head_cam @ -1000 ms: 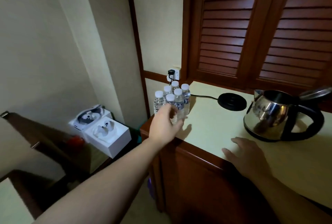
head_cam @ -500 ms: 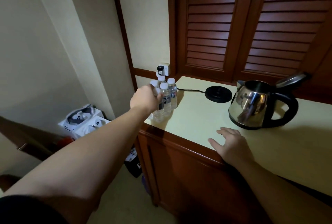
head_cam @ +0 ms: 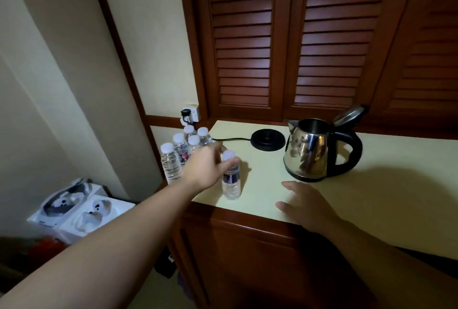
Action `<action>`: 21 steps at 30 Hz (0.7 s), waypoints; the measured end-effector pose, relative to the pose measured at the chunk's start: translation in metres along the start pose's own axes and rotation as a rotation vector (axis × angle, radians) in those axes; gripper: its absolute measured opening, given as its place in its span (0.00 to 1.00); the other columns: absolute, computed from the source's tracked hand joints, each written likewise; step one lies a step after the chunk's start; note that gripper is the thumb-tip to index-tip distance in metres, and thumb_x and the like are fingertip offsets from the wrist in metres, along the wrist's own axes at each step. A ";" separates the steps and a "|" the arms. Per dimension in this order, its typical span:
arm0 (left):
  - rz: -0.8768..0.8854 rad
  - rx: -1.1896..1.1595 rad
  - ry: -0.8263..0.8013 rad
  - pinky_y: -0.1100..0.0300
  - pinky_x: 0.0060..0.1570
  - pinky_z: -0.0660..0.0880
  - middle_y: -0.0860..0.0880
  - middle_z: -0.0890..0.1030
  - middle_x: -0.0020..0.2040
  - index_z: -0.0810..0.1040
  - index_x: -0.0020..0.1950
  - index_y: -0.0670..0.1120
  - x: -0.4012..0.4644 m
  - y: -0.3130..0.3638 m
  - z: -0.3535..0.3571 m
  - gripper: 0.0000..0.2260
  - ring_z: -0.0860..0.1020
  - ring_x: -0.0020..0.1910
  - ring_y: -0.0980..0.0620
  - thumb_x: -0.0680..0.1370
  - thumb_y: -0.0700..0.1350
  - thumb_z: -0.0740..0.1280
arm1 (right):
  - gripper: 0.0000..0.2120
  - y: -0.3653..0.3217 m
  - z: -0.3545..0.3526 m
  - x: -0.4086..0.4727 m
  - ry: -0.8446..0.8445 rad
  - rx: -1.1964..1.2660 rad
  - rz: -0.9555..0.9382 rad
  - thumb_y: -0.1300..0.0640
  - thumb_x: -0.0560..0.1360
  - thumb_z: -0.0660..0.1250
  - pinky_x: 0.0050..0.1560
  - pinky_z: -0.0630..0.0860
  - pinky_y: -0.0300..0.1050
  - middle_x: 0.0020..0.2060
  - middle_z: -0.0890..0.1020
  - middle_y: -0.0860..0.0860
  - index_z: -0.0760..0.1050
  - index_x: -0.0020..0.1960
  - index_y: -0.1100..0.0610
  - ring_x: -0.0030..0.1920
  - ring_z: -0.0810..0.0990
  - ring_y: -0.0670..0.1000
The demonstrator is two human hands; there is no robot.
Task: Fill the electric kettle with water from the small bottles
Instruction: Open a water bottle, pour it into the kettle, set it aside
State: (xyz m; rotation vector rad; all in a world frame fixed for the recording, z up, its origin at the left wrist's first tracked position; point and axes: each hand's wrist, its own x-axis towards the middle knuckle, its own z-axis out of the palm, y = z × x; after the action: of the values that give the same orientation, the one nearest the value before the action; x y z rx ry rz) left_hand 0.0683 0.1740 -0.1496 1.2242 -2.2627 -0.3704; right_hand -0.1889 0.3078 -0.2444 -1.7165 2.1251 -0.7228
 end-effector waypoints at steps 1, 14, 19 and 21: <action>0.030 -0.022 -0.014 0.57 0.34 0.73 0.54 0.79 0.38 0.78 0.53 0.50 0.004 0.007 0.006 0.20 0.78 0.36 0.53 0.76 0.65 0.71 | 0.32 0.002 -0.005 -0.001 0.016 0.028 0.011 0.40 0.75 0.71 0.74 0.66 0.49 0.73 0.73 0.45 0.68 0.76 0.45 0.73 0.69 0.48; 0.261 -0.289 -0.222 0.56 0.31 0.66 0.53 0.78 0.31 0.82 0.49 0.52 0.046 0.095 0.078 0.14 0.73 0.29 0.58 0.73 0.60 0.77 | 0.22 0.030 -0.063 -0.042 0.276 0.055 0.145 0.43 0.77 0.71 0.54 0.70 0.39 0.58 0.77 0.41 0.75 0.69 0.48 0.57 0.75 0.42; 0.260 -0.342 -0.204 0.55 0.32 0.69 0.54 0.78 0.31 0.82 0.53 0.52 0.048 0.094 0.089 0.16 0.72 0.29 0.58 0.72 0.59 0.78 | 0.19 0.027 -0.074 -0.040 0.313 0.019 0.132 0.43 0.78 0.69 0.54 0.74 0.41 0.56 0.78 0.41 0.76 0.66 0.47 0.55 0.77 0.44; 0.247 -0.363 -0.227 0.56 0.32 0.70 0.53 0.78 0.32 0.82 0.55 0.54 0.048 0.090 0.089 0.18 0.73 0.29 0.58 0.71 0.60 0.78 | 0.14 0.018 -0.080 -0.033 0.347 0.032 0.101 0.43 0.79 0.69 0.54 0.76 0.43 0.54 0.80 0.42 0.77 0.61 0.47 0.53 0.79 0.43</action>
State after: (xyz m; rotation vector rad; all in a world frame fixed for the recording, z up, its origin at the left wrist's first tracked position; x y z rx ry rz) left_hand -0.0656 0.1826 -0.1643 0.7404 -2.3633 -0.8166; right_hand -0.2384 0.3578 -0.1908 -1.5437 2.3883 -1.0846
